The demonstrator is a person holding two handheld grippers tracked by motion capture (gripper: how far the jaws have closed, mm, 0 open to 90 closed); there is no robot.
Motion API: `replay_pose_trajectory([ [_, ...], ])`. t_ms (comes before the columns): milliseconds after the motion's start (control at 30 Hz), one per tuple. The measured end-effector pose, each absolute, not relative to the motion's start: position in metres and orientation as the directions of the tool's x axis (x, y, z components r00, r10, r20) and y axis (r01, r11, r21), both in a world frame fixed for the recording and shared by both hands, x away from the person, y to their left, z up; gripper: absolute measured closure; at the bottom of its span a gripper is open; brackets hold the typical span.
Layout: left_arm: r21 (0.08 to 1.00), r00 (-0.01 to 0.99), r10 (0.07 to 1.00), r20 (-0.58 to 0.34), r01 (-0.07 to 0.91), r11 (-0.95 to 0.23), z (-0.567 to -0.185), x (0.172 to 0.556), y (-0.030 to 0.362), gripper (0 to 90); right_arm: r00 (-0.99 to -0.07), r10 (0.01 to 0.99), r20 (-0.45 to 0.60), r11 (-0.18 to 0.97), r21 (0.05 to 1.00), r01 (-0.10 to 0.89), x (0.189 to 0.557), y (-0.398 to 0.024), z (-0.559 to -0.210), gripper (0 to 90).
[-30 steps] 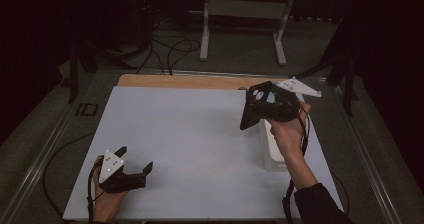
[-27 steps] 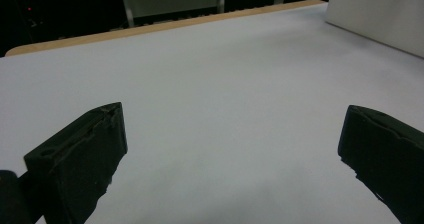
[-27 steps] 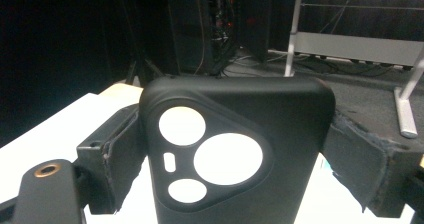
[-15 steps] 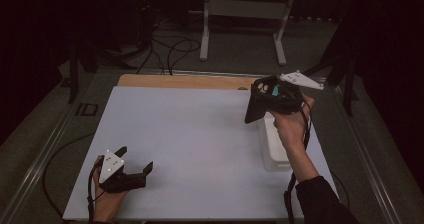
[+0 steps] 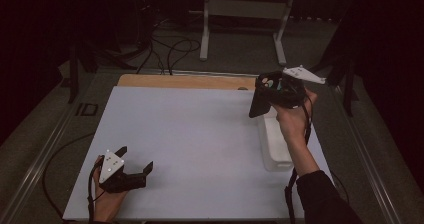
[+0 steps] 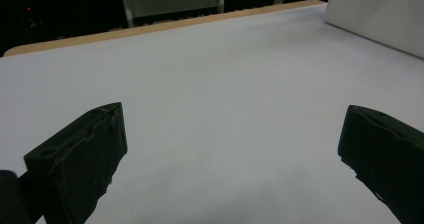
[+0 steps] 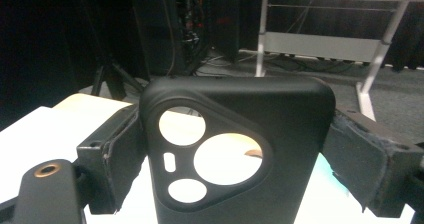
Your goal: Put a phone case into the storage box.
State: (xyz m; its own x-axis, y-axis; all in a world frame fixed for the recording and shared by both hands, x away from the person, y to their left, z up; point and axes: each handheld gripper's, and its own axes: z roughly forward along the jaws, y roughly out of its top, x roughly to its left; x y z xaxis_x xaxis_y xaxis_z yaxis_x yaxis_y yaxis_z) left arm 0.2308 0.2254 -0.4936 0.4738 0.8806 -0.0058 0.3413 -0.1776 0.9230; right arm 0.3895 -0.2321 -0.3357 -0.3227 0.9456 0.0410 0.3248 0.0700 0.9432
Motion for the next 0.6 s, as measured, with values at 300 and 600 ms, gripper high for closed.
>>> replay_pose_trajectory([
  [300,0.924,0.473,0.881,-0.009,0.340,-0.173,-0.493,0.230,0.226,0.0,-0.270,0.963,0.024,0.070,0.940,0.333,0.401,-0.241,-0.336,14.1],
  [600,0.924,0.472,0.881,-0.010,0.342,-0.173,-0.494,0.231,0.225,0.0,-0.210,0.977,0.019,0.057,0.936,0.348,0.412,-0.255,-0.342,14.0],
])
